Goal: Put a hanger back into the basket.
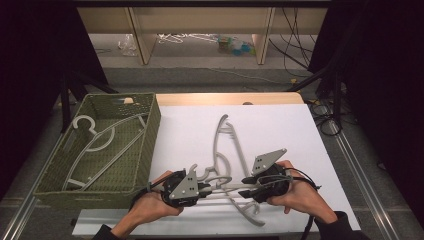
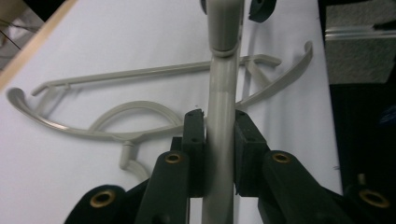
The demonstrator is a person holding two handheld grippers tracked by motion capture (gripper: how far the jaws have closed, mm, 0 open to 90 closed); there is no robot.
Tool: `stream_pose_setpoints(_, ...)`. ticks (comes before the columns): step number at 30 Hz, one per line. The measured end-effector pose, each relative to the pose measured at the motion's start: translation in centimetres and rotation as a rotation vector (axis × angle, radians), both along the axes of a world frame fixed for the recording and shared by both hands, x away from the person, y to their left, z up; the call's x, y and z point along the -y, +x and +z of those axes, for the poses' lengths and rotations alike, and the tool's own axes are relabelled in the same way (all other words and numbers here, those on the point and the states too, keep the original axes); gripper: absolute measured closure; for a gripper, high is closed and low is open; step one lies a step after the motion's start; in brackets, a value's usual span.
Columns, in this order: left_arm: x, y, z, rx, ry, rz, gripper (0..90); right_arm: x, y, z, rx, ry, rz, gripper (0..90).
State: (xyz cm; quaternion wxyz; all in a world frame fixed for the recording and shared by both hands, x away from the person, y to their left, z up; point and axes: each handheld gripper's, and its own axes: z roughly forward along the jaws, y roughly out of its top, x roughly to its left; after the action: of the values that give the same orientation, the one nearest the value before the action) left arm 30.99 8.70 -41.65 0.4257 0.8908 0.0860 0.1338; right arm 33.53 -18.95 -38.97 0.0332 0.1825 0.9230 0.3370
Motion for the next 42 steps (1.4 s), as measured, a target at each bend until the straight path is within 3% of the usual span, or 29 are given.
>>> stream_pose_setpoints(4, -0.3, 0.3, 0.3, -0.074, -0.038, 0.069, 78.6, 0.1, 0.0, 0.7, 0.030, 0.044, -0.104, 44.5)
stream_pose_setpoints(5, -0.3, 0.3, 0.3, -0.074, -0.038, 0.069, 78.6, 0.1, 0.1, 0.8, 0.040, 0.059, -0.117, 43.3)
stream_pose_setpoints(6, -0.5, 0.3, 0.4, -0.095, -0.058, 0.103, 78.7, 0.1, 0.1, 0.9, 0.064, 0.078, -0.146, 42.0)
stream_pose_setpoints(8, -0.7, 0.4, 0.5, -0.098, -0.060, 0.117, 78.8, 0.3, 0.1, 1.3, 0.060, 0.092, -0.150, 40.6)
stream_pose_setpoints(12, -1.6, 0.8, 0.9, -0.121, -0.073, 0.178, 78.8, 0.7, -0.2, 2.3, 0.086, 0.169, -0.203, 39.1)
stream_pose_setpoints(16, -2.6, 1.2, 1.4, -0.142, -0.117, 0.222, 78.8, 0.6, -0.7, 2.4, 0.081, 0.206, -0.249, 36.8)
stream_pose_setpoints(20, -3.9, 1.6, 2.0, -0.151, -0.143, 0.279, 78.8, 0.1, -1.2, 1.8, 0.069, 0.200, -0.258, 32.8)
stream_pose_setpoints(24, -4.7, 1.8, 2.6, -0.159, -0.177, 0.305, 78.8, -0.3, -1.5, 0.9, 0.052, 0.187, -0.252, 32.2)
stream_pose_setpoints(27, -5.2, 1.9, 3.3, -0.183, -0.208, 0.335, 78.8, -0.3, -1.5, -0.2, 0.033, 0.166, -0.250, 31.9)
stream_pose_setpoints(34, -6.8, 1.7, 5.4, -0.174, -0.283, 0.367, 78.8, -0.1, -1.7, -1.4, 0.007, 0.154, -0.265, 29.6)
stream_pose_setpoints(39, -7.9, 1.5, 6.6, -0.177, -0.327, 0.382, 78.8, -0.2, -1.9, -1.9, -0.004, 0.152, -0.246, 29.6)
stream_pose_setpoints(42, -8.7, 1.3, 7.3, -0.157, -0.344, 0.401, 78.8, -0.2, -1.9, -2.2, -0.002, 0.146, -0.244, 29.7)
